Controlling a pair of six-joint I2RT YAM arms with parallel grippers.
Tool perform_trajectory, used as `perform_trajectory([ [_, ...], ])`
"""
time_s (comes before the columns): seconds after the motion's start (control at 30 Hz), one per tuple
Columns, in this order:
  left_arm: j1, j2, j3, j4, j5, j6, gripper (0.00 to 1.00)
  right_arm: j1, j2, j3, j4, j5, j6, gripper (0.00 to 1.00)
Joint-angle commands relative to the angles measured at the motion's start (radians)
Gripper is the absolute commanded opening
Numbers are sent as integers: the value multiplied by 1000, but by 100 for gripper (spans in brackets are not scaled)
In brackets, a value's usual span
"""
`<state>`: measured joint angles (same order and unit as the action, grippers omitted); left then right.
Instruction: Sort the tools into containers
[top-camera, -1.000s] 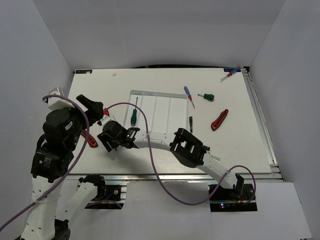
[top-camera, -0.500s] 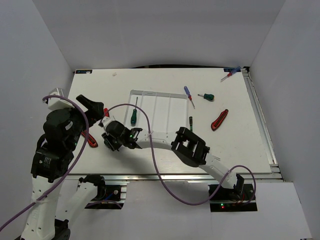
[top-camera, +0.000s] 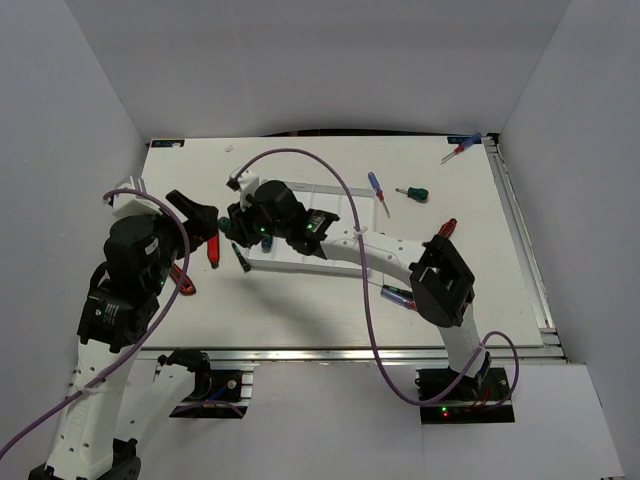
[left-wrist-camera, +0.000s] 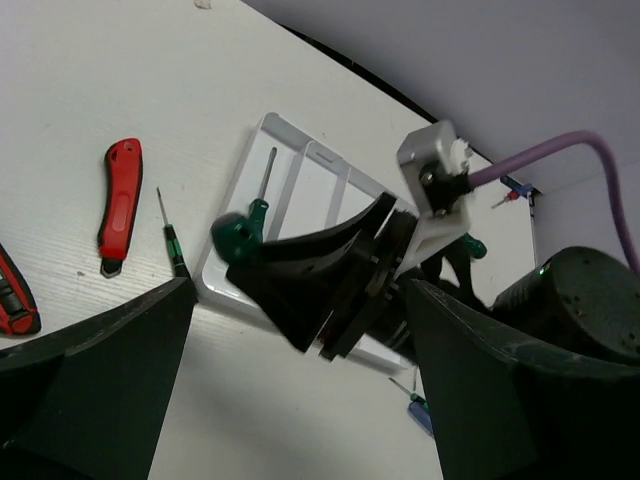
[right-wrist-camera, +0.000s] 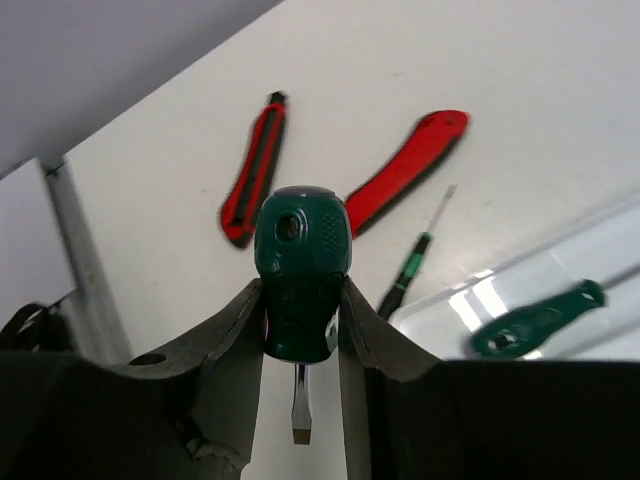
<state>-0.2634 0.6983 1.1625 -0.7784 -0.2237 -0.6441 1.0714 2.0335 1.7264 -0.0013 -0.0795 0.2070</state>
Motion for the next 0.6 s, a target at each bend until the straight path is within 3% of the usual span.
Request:
perform_trajectory([
  [0.0, 4, -2, -20, 39, 33, -6, 98, -30, 36, -19, 21, 117, 20, 1],
  [0.3, 4, -46, -67, 34, 49, -23, 98, -128, 166, 84, 18, 268, 60, 8],
  [0.57, 4, -28, -93, 34, 73, -46, 98, -179, 241, 137, 47, 277, 74, 16],
])
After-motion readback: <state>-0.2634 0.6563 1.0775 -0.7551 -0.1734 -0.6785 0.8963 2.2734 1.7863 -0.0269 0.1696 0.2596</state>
